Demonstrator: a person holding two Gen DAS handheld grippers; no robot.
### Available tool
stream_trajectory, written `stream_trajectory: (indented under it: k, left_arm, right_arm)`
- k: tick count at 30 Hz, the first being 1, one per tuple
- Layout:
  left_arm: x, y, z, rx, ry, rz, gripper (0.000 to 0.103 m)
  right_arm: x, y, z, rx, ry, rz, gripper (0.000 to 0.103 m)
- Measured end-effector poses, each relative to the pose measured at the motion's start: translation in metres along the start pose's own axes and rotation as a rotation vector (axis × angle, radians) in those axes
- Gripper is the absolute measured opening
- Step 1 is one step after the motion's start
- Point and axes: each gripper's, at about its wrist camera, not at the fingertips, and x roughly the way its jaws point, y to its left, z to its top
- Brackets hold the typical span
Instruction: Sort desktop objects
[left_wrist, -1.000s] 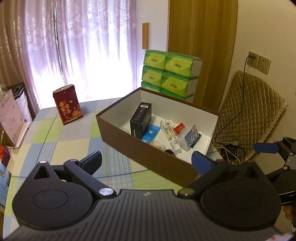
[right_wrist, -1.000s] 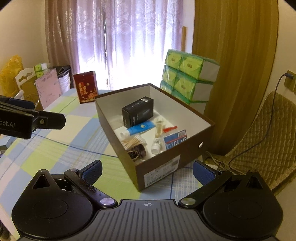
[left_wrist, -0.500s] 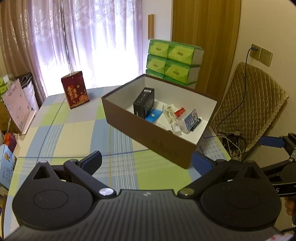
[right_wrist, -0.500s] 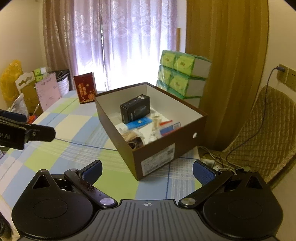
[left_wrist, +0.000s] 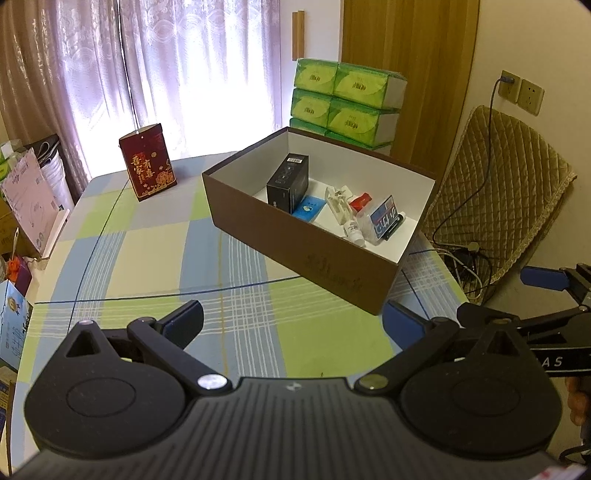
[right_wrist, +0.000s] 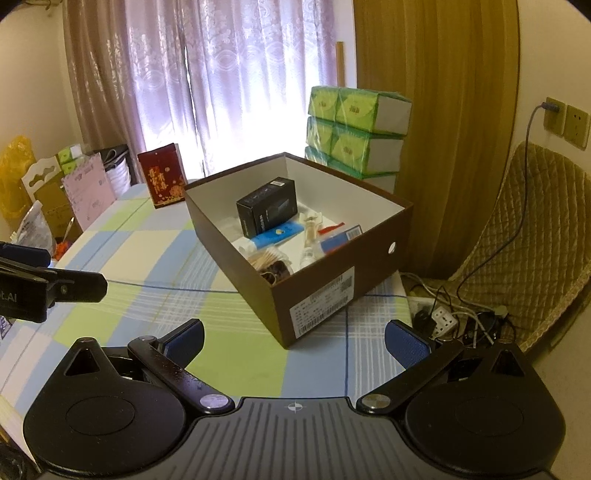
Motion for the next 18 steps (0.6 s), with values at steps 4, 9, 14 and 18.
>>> stream_trajectory:
  k: [4, 9, 14, 18]
  left_arm:
    - [0.003, 0.002, 0.0, 0.001, 0.004, -0.002, 0.102]
    - [0.007, 0.005, -0.003, -0.002, 0.018, 0.001, 0.102]
    - [0.011, 0.008, -0.007, -0.006, 0.036, 0.006, 0.102]
    - [0.014, 0.011, -0.009, -0.011, 0.047, 0.012, 0.102]
  right_arm:
    - [0.003, 0.003, -0.002, 0.003, 0.004, -0.006, 0.101]
    - [0.007, 0.008, -0.005, -0.007, 0.011, -0.009, 0.101]
    - [0.011, 0.013, -0.007, -0.009, 0.019, -0.009, 0.101]
    - [0.015, 0.015, -0.01, -0.01, 0.03, -0.012, 0.101]
